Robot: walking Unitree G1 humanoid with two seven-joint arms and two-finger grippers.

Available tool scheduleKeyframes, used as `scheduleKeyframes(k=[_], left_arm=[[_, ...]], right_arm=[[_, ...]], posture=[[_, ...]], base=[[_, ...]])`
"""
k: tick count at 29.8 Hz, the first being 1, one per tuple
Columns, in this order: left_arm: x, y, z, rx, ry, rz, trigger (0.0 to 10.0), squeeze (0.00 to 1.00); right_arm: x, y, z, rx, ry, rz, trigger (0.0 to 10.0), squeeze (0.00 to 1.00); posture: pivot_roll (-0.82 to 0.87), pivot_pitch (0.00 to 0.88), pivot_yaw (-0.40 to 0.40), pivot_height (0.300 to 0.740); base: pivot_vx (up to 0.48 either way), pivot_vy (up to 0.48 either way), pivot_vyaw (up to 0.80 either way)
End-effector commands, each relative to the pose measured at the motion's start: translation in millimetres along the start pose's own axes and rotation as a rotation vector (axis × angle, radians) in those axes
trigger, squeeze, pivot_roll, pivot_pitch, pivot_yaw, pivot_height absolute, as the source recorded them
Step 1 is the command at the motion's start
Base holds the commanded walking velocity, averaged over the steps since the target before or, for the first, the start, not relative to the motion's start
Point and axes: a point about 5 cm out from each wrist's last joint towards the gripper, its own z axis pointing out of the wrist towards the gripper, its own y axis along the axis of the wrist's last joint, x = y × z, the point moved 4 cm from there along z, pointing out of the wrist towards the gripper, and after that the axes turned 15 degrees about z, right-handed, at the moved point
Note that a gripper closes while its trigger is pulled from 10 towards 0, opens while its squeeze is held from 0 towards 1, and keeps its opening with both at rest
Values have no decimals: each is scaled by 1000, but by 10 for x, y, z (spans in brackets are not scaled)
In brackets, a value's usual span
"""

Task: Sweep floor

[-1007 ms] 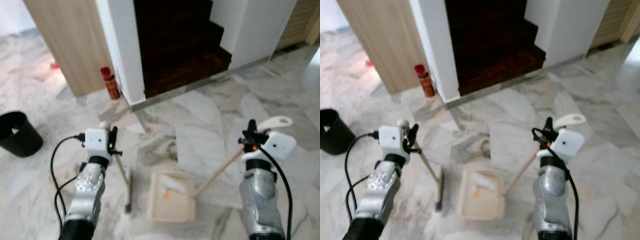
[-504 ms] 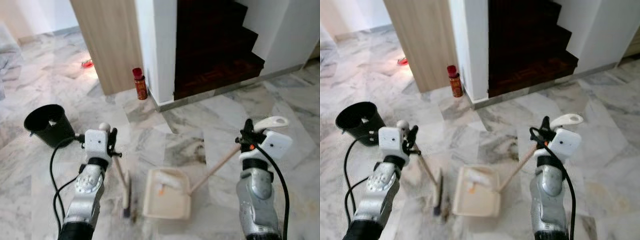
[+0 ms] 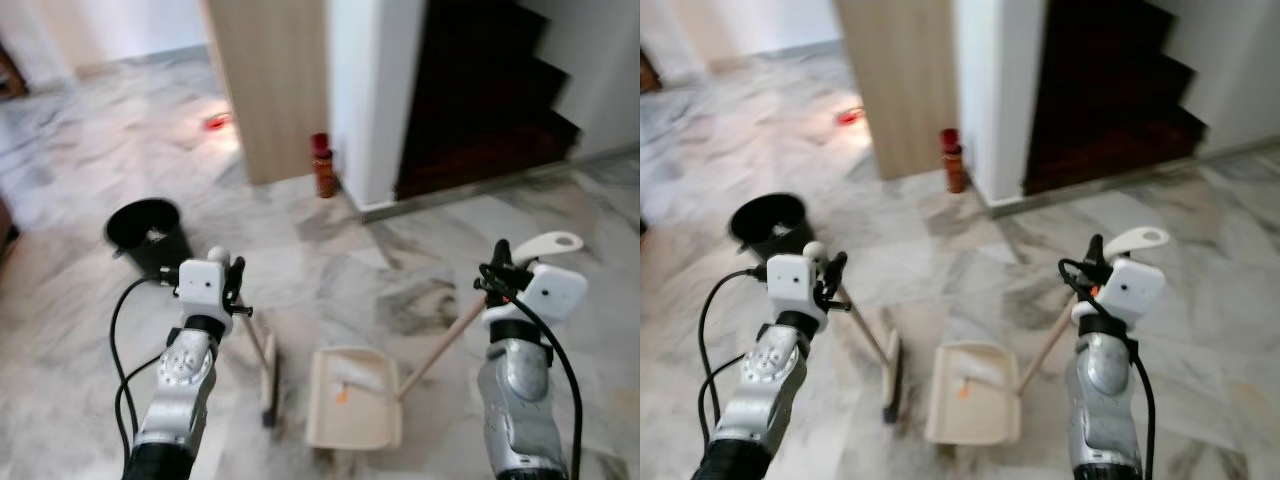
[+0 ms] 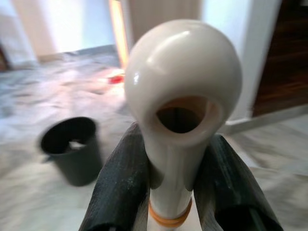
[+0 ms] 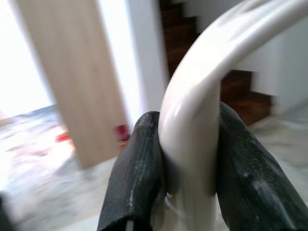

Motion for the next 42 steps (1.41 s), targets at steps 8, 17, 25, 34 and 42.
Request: scheduleKeyframes(k=[8, 17, 25, 34, 42], left_arm=[[65, 138, 41, -50, 29, 23, 10000, 0], [79, 141, 38, -48, 37, 25, 10000, 0], [82, 144, 38, -48, 38, 26, 10000, 0], [88, 147, 35, -48, 41, 27, 10000, 0], [99, 163, 32, -57, 45, 30, 10000, 0]], right_arm=[[0, 128, 33, -45, -5, 53, 10000, 0], [16, 134, 30, -42, 0, 63, 10000, 0], [43, 108, 25, -30, 7, 75, 10000, 0], [69, 119, 29, -33, 23, 71, 10000, 0], [101, 132, 23, -40, 37, 69, 10000, 0]], posture=[[-10, 65, 75, 740], [-9, 84, 77, 740], [-5, 87, 77, 740], [-4, 86, 77, 740], [-3, 88, 79, 740]], base=[[0, 382, 0], [0, 384, 0], [0, 384, 0], [0, 383, 0], [0, 139, 594]])
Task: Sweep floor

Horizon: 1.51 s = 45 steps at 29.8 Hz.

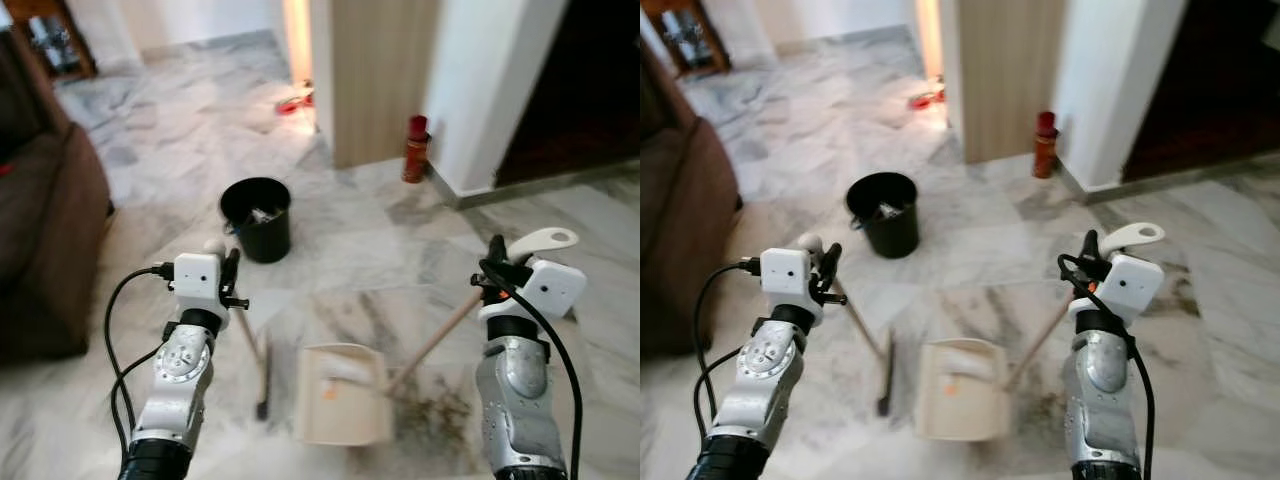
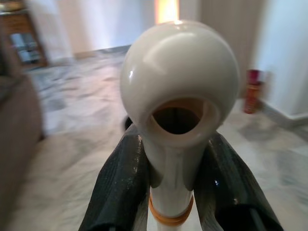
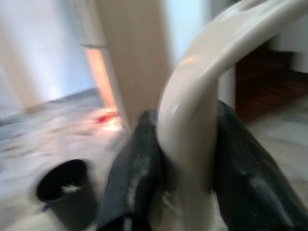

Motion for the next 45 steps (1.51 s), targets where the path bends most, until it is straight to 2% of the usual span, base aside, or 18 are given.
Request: scheduleKeyframes(k=[1, 16, 22, 23, 24, 25, 29, 32, 36, 41, 45], left_arm=[[102, 86, 21, -36, 28, 39, 10000, 0], [103, 121, 18, -52, 33, 34, 10000, 0], [82, 138, 22, -61, 20, 64, 10000, 0], [86, 132, 24, -57, 24, 63, 10000, 0], [87, 122, 24, -51, 26, 60, 10000, 0], [86, 121, 24, -51, 26, 60, 10000, 0], [82, 120, 27, -49, 24, 62, 10000, 0], [86, 116, 25, -47, 27, 63, 10000, 0], [93, 114, 21, -45, 31, 64, 10000, 0], [107, 104, 21, -40, 38, 65, 10000, 0], [91, 105, 22, -41, 35, 65, 10000, 0]], right_arm=[[110, 118, 28, -51, 30, 57, 10000, 0], [114, 114, 36, -41, 30, 78, 10000, 0], [155, 104, 44, -33, 45, 94, 10000, 0], [172, 89, 44, -23, 51, 108, 10000, 0], [170, 44, 41, 8, 37, 181, 10000, 0], [165, 30, 41, 16, 29, 206, 10000, 0], [250, -51, 35, 76, 77, 230, 10000, 0], [309, -64, 20, 79, 97, 221, 10000, 0], [310, -62, 15, 80, 98, 222, 10000, 0], [324, 10, 26, 45, 125, 142, 10000, 0], [330, 11, 27, 39, 131, 131, 10000, 0]], posture=[[-1, 88, 79, 740], [0, 90, 79, 740], [0, 88, 80, 740], [-1, 88, 80, 740], [0, 87, 81, 740], [0, 87, 80, 740], [-1, 87, 82, 740], [-1, 88, 82, 740], [2, 89, 82, 740], [2, 90, 81, 740], [-1, 85, 79, 740]], base=[[0, 0, 600], [0, 0, 0], [0, 0, 0], [0, 0, 0], [0, 0, 0], [0, 0, 0], [0, 0, 0], [0, 0, 0], [0, 0, 0], [0, 0, 0], [0, 0, 0]])
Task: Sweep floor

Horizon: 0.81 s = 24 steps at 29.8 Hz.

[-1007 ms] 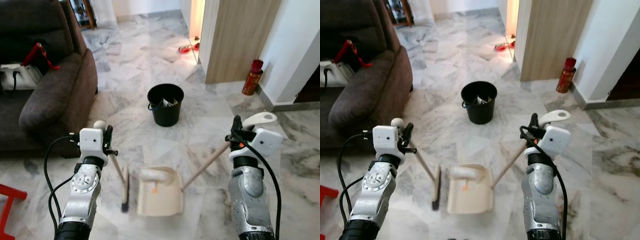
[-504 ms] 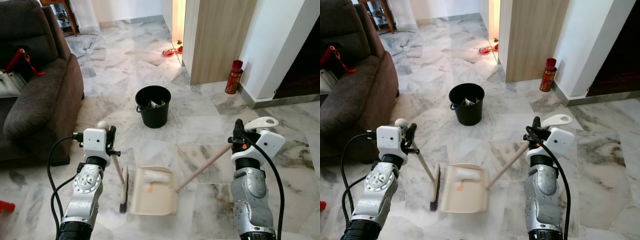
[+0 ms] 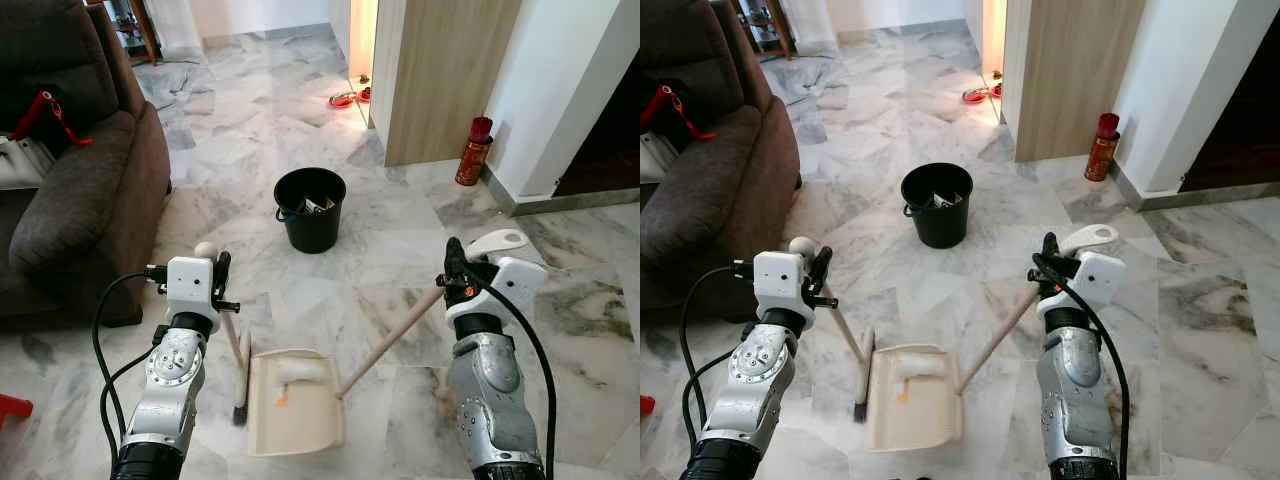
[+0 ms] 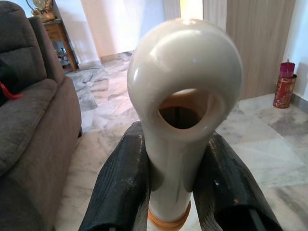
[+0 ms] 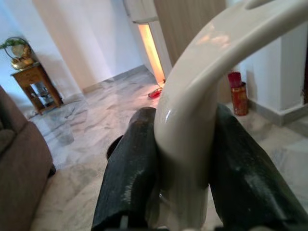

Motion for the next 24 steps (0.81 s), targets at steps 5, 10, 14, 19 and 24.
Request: scheduleKeyframes(k=[5, 10, 14, 19, 24], left_arm=[[55, 95, 31, -40, 18, 11, 10000, 0], [51, 93, 26, -40, 17, 9, 10000, 0], [50, 94, 26, -40, 15, 7, 10000, 0], [33, 93, 28, -39, 5, 5, 10000, 0], [41, 85, 24, -35, 12, 7, 10000, 0]], right_arm=[[118, 139, 33, -70, 35, -13, 10000, 0], [172, 86, 27, -37, 56, 69, 10000, 0], [262, 28, 11, 1, 110, 88, 10000, 0], [287, 3, 1, 15, 126, 98, 10000, 0], [222, 56, 7, -19, 101, 41, 10000, 0]], posture=[[-2, 73, 81, 740], [0, 69, 80, 740], [-1, 72, 81, 740], [-3, 75, 81, 740], [-1, 76, 80, 740]], base=[[0, 0, 0], [0, 0, 0], [0, 0, 0], [0, 0, 0], [0, 0, 0]])
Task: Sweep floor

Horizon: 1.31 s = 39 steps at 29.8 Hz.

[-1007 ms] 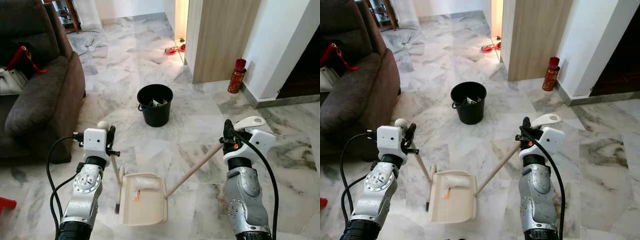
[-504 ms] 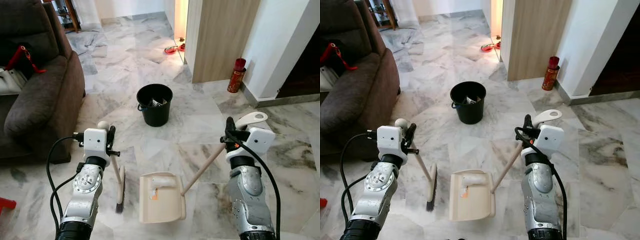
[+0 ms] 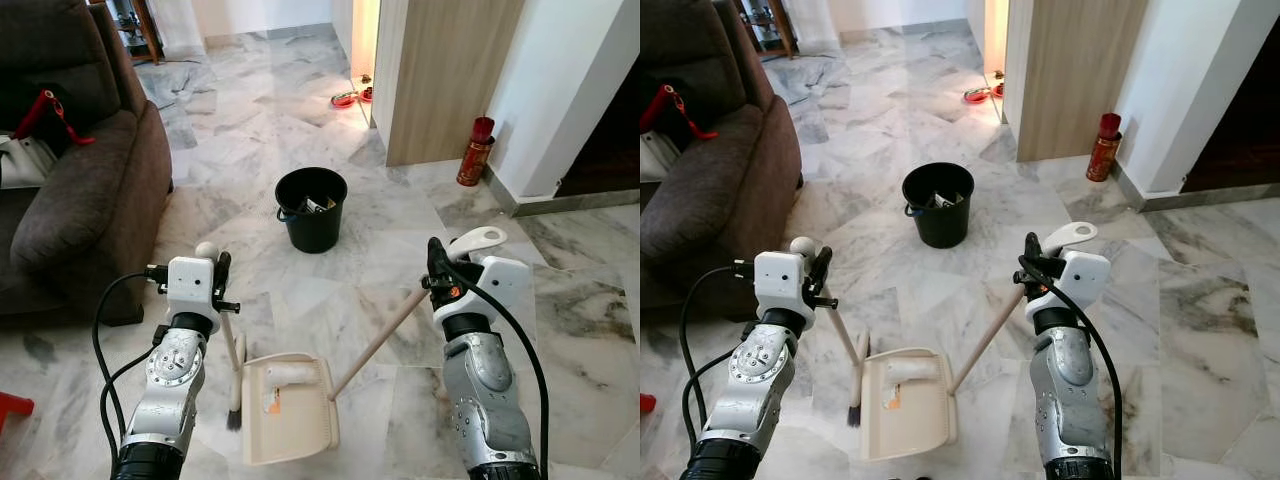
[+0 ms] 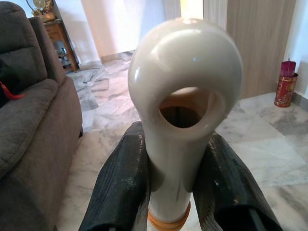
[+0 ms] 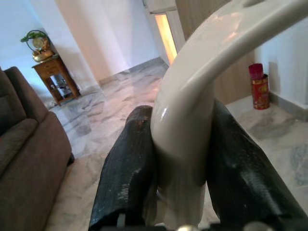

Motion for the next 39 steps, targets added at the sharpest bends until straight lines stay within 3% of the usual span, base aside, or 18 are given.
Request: scheduleKeyframes(k=[1, 4, 12, 25, 39], left_arm=[[55, 86, 26, -35, 19, 6, 10000, 0], [101, 91, 6, -29, 33, -1, 10000, 0], [155, 131, -27, -46, 61, 30, 10000, 0], [142, 183, -34, -66, 60, 19, 10000, 0], [146, 155, -51, -54, 65, 27, 10000, 0]], right_arm=[[85, 168, 25, -79, 26, -6, 10000, 0], [215, 238, 29, -116, 88, -59, 10000, 0], [319, 418, 37, -210, 111, -79, 10000, 0], [263, 509, 56, -253, 56, -52, 10000, 0], [347, 539, 57, -269, 87, -83, 10000, 0]], posture=[[1, 76, 80, 740], [-11, 83, 84, 740], [8, 99, 84, 740], [5, 103, 87, 740], [3, 90, 86, 740]], base=[[0, 0, 0], [0, 0, 0], [0, 0, 0], [0, 0, 0], [0, 0, 96]])
